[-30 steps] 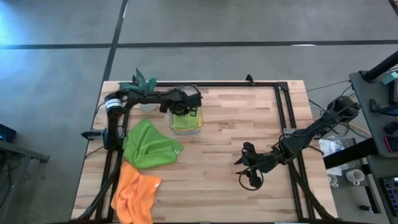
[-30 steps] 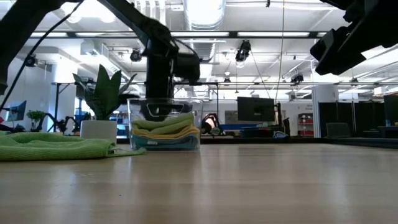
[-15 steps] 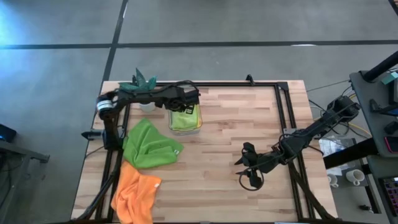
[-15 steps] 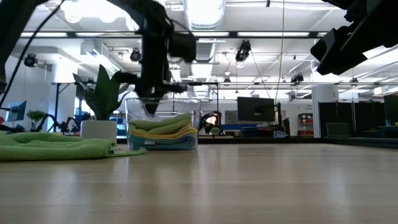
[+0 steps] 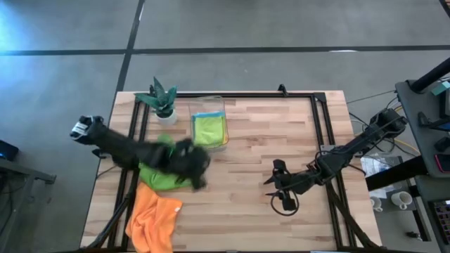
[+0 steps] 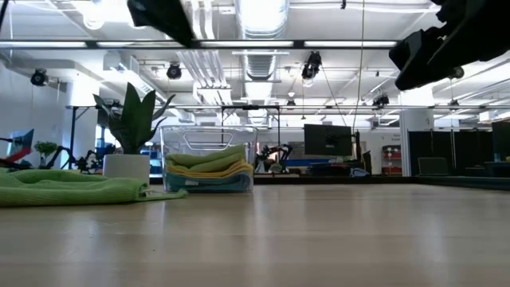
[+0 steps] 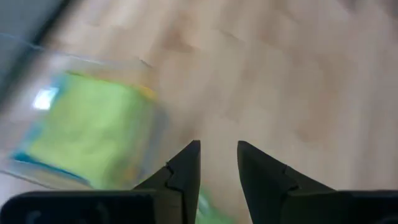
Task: Fold microfiber towels
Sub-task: Fold the green microfiber cloth
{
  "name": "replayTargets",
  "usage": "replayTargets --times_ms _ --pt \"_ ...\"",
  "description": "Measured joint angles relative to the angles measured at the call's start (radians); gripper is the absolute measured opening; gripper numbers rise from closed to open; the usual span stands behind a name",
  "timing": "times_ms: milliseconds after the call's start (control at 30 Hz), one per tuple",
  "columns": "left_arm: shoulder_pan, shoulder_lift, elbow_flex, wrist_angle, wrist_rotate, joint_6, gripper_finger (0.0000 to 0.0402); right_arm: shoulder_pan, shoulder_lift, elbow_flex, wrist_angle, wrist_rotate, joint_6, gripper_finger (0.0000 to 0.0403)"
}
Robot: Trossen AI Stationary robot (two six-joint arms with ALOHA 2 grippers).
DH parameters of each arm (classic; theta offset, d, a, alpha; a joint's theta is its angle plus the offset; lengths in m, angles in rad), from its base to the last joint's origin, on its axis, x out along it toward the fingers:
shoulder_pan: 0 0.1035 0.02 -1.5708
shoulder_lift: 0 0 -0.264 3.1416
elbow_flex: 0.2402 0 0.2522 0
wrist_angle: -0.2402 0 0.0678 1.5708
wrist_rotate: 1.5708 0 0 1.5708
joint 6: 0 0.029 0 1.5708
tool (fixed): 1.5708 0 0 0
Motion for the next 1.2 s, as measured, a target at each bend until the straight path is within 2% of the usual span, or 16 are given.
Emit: replayTargets --times_ms 100,200,300,433,633,800,967,1067,1200 --pt "-0.148 -0.014 -0.103 0.008 0.001 -0.124 0.0091 -0.015 0.007 0.0 0.0 -0.002 0.0 0.0189" --pt "-0.236 -0.016 -0.223 0.004 0.001 -0.283 0.0091 -0.025 0.025 -0.001 0.0 -0.002 0.004 0.018" --pt "-0.248 -0.024 -0.324 0.004 0.008 -0.467 0.0091 -0.036 0.049 0.001 0.005 -0.002 0.003 0.0177" --pt "-0.201 -0.029 -0.414 0.012 0.002 -0.549 0.0091 -0.069 0.087 0.016 0.038 -0.002 0.001 0.0178" --pt "-0.131 0.031 -0.528 0.051 0.113 -0.549 0.0091 -0.09 0.154 0.056 0.038 -0.004 0.021 0.0176" --pt "-0.122 0.123 -0.541 0.234 0.146 -0.427 0.0091 -0.09 0.19 0.096 0.034 -0.006 -0.013 0.0176" --pt "-0.113 0.282 -0.489 0.381 0.153 -0.302 0.0091 -0.09 0.197 0.119 0.022 -0.007 -0.015 0.0176" --pt "-0.106 0.365 -0.418 0.486 0.161 -0.226 0.0091 -0.09 0.197 0.12 0.021 -0.051 -0.015 0.0176" --pt "-0.091 0.434 -0.309 0.763 0.182 -0.064 0.0091 -0.09 0.202 0.116 0.023 -0.081 -0.004 0.0176"
